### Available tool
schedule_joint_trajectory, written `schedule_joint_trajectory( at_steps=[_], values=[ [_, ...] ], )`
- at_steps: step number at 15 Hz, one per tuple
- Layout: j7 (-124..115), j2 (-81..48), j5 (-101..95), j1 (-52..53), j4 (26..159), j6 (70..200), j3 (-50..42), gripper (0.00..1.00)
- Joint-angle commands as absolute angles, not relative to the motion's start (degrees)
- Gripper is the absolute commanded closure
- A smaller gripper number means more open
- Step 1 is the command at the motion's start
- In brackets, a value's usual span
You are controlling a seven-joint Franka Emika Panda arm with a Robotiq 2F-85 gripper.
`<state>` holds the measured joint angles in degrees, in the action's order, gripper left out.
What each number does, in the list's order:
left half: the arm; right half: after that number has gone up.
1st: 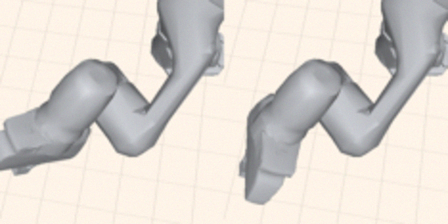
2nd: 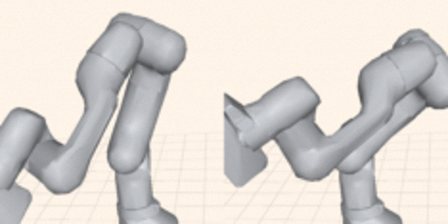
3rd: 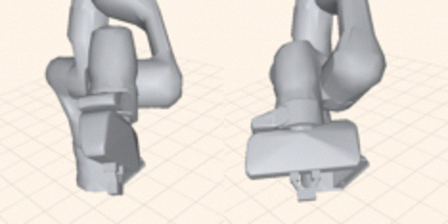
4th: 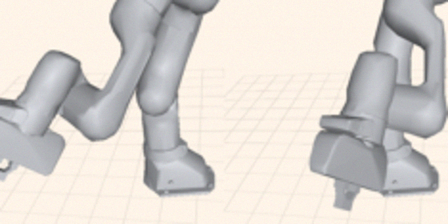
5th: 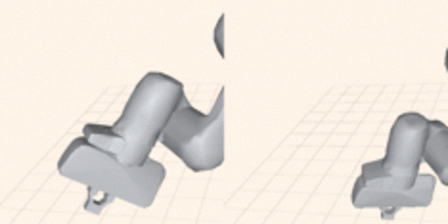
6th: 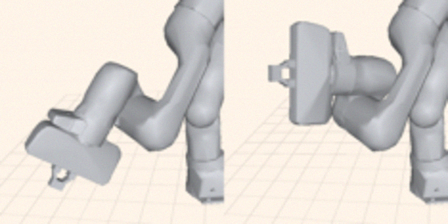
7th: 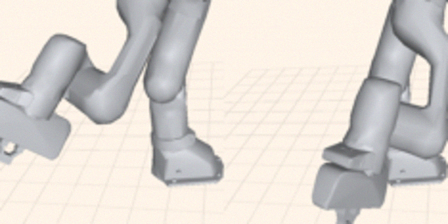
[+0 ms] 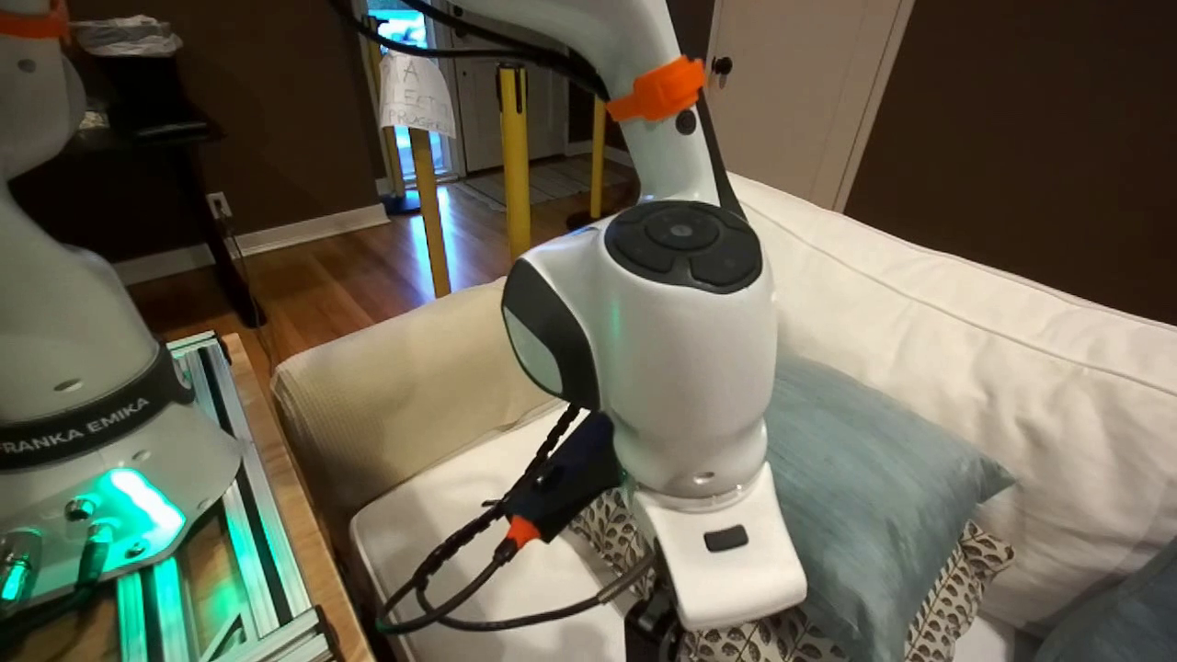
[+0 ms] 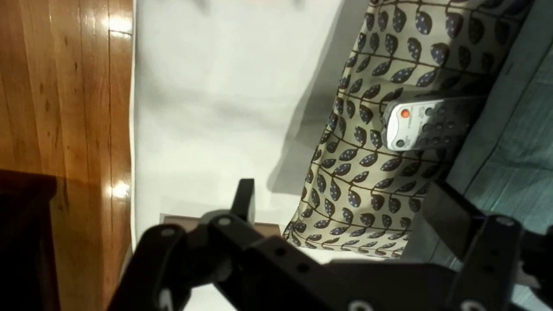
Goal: Place remote between the two vertically stacked cushions
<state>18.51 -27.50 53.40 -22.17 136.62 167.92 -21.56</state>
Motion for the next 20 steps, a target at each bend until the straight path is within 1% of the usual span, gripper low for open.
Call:
schedule_joint_trajectory(
  at_steps=[1, 5, 15, 16, 20],
  values=[
    [27.20, -23.24, 51.26, -21.59, 140.95, 172.53, -20.83, 0.00],
    [35.98, -20.07, 51.59, -21.99, 143.04, 177.26, -19.15, 0.00],
    [46.74, -12.06, 51.99, -21.93, 147.08, 177.54, -19.16, 0.00],
    [44.68, -15.38, 52.42, -21.73, 144.35, 176.45, -19.36, 0.00],
    [45.96, -13.30, 52.42, -21.75, 145.49, 176.45, -19.36, 0.00]
  ],
)
